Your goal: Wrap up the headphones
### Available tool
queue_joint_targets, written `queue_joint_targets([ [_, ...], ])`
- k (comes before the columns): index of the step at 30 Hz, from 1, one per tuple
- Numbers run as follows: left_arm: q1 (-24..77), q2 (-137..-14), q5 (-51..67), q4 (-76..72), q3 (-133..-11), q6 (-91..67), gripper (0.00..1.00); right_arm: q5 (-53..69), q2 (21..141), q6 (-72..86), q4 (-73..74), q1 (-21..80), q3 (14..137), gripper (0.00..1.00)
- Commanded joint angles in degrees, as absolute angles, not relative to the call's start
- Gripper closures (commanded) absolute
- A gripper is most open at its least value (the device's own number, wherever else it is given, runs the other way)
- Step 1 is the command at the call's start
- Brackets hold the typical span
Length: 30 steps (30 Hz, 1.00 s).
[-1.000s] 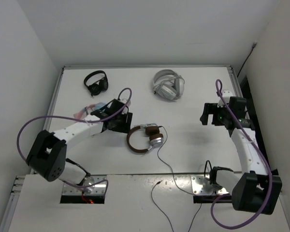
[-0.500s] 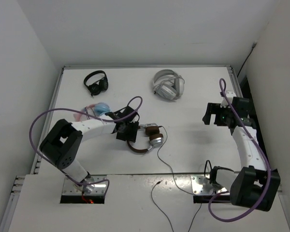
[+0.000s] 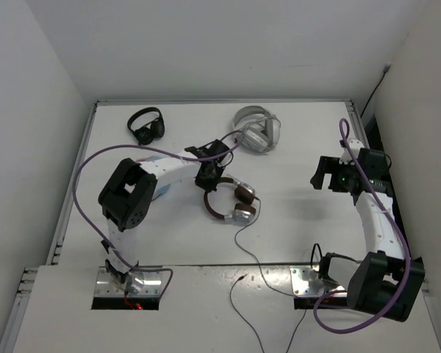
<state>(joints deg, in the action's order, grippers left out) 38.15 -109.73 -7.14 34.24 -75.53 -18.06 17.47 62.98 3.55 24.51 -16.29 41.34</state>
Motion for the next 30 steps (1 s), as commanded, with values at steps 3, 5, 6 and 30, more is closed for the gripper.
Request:
queue_joint_targets([
  [3,35.3,-112.5,-8.3,34.7,-81.8,-8.4,1.00,18.9,63.4,4.5,23.7,-15.6,42.3,0.00],
  [5,35.3,-113.1,-9.2,34.7,-81.8,-8.3,1.00,18.9,63.4,4.5,23.7,-15.6,42.3,0.00],
  [6,34.5,-113.1,-9.2,34.2,-81.8,-8.3,0.99,18.9,63.4,4.5,23.7,-15.6,41.8,0.00],
  [30,31.6,-117.1,-0.2,29.6,-76.4,-16.3,1.00,26.7,57.4,1.9,25.3,-15.2,41.7,0.00],
])
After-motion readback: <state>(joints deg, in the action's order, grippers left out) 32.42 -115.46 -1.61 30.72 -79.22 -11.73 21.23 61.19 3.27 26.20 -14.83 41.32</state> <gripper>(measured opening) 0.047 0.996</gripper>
